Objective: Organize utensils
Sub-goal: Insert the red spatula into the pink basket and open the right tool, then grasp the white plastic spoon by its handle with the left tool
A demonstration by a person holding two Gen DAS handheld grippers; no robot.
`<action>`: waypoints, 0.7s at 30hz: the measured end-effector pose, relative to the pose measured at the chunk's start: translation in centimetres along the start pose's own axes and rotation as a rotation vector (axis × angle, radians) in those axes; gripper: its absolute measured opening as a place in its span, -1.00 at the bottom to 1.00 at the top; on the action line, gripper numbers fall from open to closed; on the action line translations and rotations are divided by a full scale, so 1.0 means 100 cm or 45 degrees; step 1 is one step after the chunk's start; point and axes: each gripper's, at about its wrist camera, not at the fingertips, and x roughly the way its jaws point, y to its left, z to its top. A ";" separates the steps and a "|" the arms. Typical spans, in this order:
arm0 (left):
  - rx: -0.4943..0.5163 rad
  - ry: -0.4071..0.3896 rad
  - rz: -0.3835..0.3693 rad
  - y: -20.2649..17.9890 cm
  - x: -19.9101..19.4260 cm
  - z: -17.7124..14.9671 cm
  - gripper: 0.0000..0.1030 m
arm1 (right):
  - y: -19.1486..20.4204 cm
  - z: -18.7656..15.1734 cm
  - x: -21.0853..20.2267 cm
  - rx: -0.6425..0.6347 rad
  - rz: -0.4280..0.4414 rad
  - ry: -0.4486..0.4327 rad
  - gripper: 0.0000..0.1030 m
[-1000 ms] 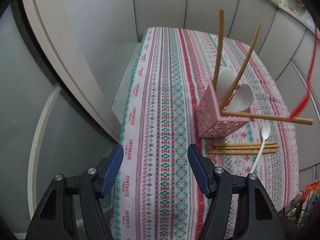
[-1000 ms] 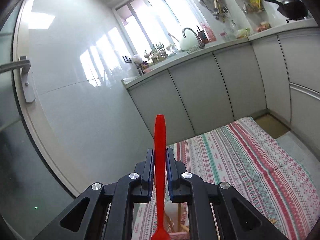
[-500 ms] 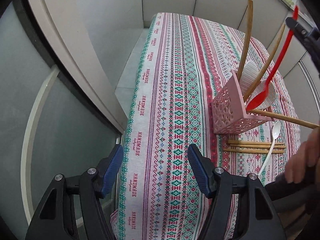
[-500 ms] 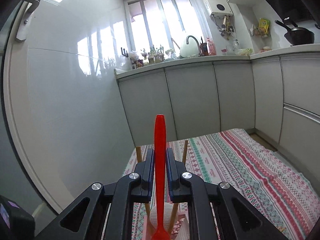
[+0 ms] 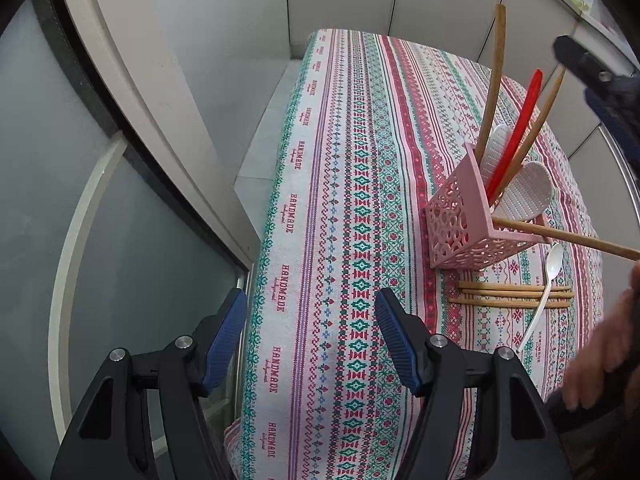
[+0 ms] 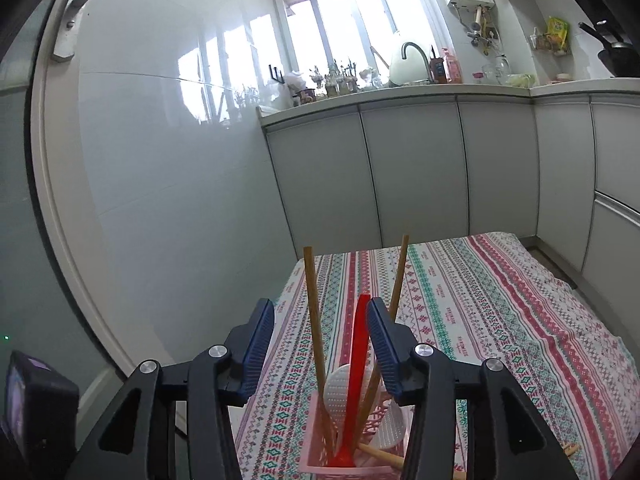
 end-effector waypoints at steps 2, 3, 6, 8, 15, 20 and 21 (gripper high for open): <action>0.001 -0.007 -0.008 -0.002 -0.002 0.000 0.34 | -0.004 0.013 -0.014 0.013 0.030 0.022 -0.05; 0.004 -0.012 -0.013 -0.003 -0.004 0.000 0.34 | -0.006 0.019 -0.021 0.022 0.047 0.035 -0.05; 0.026 -0.023 -0.025 -0.009 -0.007 -0.001 0.34 | -0.015 0.035 -0.042 0.025 0.069 0.087 0.03; 0.048 -0.030 -0.040 -0.016 -0.009 -0.003 0.34 | -0.026 0.042 -0.060 0.006 0.062 0.122 0.11; 0.126 -0.018 -0.067 -0.039 -0.011 -0.012 0.34 | -0.083 0.050 -0.101 0.032 -0.030 0.224 0.30; 0.187 0.004 -0.078 -0.058 -0.006 -0.021 0.40 | -0.132 0.042 -0.095 0.095 -0.131 0.395 0.39; 0.199 0.010 -0.076 -0.061 -0.005 -0.022 0.41 | -0.142 0.037 -0.091 0.125 -0.142 0.440 0.39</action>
